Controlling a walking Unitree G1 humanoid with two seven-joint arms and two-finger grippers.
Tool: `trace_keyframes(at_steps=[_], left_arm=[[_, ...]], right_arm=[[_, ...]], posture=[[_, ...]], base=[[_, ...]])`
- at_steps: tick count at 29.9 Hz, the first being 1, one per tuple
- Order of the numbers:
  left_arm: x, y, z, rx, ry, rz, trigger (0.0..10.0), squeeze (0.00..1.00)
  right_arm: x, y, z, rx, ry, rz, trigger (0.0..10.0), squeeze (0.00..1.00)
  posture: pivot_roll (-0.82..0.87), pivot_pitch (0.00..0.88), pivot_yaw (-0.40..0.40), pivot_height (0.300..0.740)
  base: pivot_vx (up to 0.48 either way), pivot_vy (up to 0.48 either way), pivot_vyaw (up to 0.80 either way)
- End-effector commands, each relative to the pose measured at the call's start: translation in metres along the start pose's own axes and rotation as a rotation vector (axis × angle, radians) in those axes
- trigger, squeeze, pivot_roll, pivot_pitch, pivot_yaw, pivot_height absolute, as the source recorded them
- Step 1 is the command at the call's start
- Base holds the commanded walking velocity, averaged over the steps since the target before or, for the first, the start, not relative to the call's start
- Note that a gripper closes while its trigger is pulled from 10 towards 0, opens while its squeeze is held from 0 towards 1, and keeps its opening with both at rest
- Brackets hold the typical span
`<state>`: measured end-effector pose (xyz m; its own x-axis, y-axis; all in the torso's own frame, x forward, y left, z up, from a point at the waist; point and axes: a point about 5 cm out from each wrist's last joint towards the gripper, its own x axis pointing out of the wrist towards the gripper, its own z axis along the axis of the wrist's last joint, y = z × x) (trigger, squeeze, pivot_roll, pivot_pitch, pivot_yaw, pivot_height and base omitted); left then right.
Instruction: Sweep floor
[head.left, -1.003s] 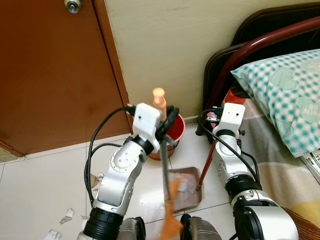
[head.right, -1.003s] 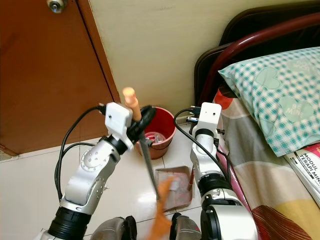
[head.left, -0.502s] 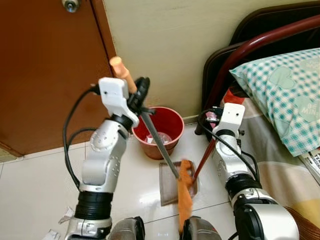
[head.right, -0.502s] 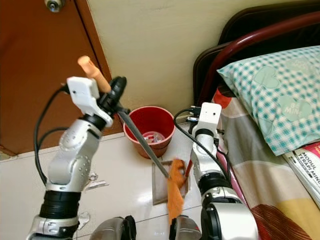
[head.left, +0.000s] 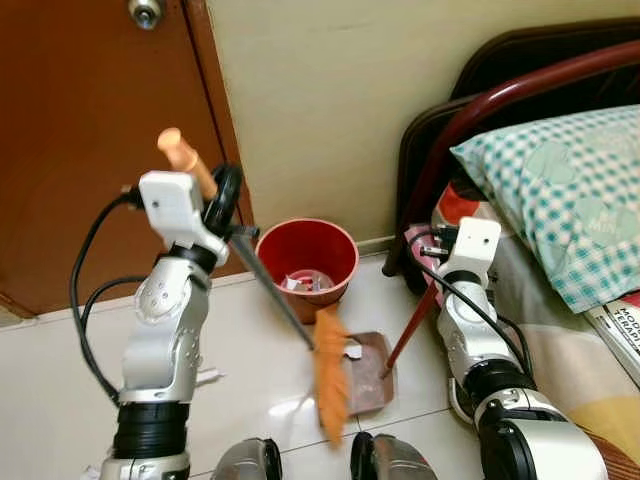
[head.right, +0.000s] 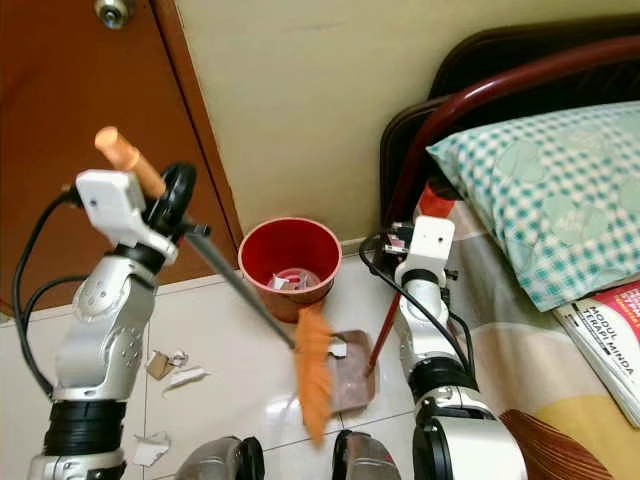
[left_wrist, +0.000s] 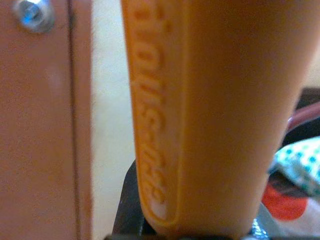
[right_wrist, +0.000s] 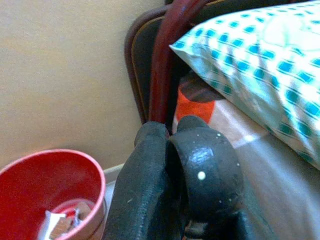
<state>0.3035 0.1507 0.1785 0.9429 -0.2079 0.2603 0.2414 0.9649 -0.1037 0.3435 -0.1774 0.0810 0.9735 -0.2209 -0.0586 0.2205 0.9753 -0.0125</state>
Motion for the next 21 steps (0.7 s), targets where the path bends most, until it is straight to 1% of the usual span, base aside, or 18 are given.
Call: trace_keyframes(at_steps=[1,5,9,13,16,17,19,21], left_arm=[[-0.005,0.008,0.011,0.076,-0.051,0.015,10.0,0.0],[-0.012,0.006,0.001,0.106,-0.024,-0.014,10.0,0.0],[-0.012,0.003,-0.002,0.127,-0.019,-0.044,10.0,0.0],[-0.014,0.0,-0.009,0.13,0.004,-0.064,10.0,0.0],[-0.018,0.002,-0.015,0.156,0.024,-0.071,10.0,0.0],[-0.022,0.006,-0.02,0.174,0.042,-0.062,10.0,0.0],[-0.023,0.007,-0.021,0.18,0.047,-0.06,10.0,0.0],[-0.031,0.015,-0.028,0.273,0.066,-0.045,10.0,0.0]], right_arm=[[-0.001,-0.005,-0.001,-0.004,-0.004,0.005,10.0,0.0],[-0.005,-0.009,-0.005,-0.003,0.004,0.015,10.0,0.0],[-0.006,-0.008,-0.006,-0.005,0.007,0.023,10.0,0.0],[-0.007,-0.006,-0.005,-0.003,0.004,0.038,10.0,0.0],[-0.007,-0.005,-0.004,-0.001,0.002,0.042,10.0,0.0],[-0.006,-0.005,-0.003,0.008,-0.002,0.049,10.0,0.0],[-0.006,-0.005,-0.003,0.011,-0.002,0.051,10.0,0.0],[-0.006,-0.005,0.0,0.044,-0.01,0.073,10.0,0.0]], posture=[[0.04,0.064,-0.029,0.74],[0.04,0.057,-0.032,0.74],[0.03,0.049,-0.033,0.74],[0.03,0.044,-0.032,0.74],[0.03,0.044,-0.032,0.74],[0.03,0.038,-0.032,0.74],[0.03,0.038,-0.032,0.74],[0.03,0.032,-0.029,0.74]], base=[[0.0,0.0,0.0],[0.0,0.0,0.0],[0.0,0.0,0.0],[0.0,0.0,0.0],[0.0,0.0,0.0],[0.0,0.0,0.0],[0.0,0.0,0.0],[0.0,0.0,0.0]])
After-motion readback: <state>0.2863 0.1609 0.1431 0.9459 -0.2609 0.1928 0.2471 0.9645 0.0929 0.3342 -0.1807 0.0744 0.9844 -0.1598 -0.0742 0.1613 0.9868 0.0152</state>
